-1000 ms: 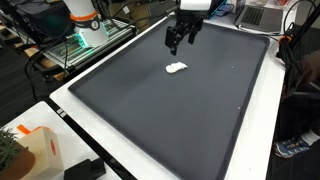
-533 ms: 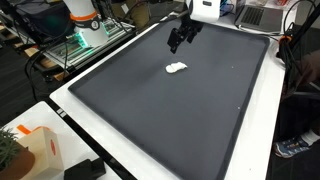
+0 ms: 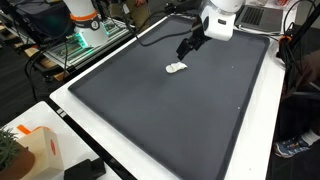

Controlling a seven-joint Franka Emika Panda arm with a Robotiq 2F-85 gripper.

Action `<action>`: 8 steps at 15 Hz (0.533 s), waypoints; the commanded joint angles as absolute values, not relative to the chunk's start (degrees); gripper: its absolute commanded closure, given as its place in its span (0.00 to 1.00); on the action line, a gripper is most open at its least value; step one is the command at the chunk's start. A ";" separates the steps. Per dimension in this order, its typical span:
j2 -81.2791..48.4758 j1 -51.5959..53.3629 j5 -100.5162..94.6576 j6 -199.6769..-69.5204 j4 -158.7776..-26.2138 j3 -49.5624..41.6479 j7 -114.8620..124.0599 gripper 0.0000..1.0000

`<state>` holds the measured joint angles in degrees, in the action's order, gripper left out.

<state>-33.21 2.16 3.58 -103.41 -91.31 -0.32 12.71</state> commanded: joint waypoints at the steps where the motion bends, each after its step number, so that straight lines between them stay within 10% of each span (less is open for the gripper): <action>1: -39.25 2.37 3.46 -96.63 -82.32 -0.73 13.55 0.00; 8: -46.58 2.90 2.95 -86.38 -70.77 -1.13 14.98 0.00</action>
<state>-42.50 2.35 3.31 -90.72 -76.57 -0.49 13.51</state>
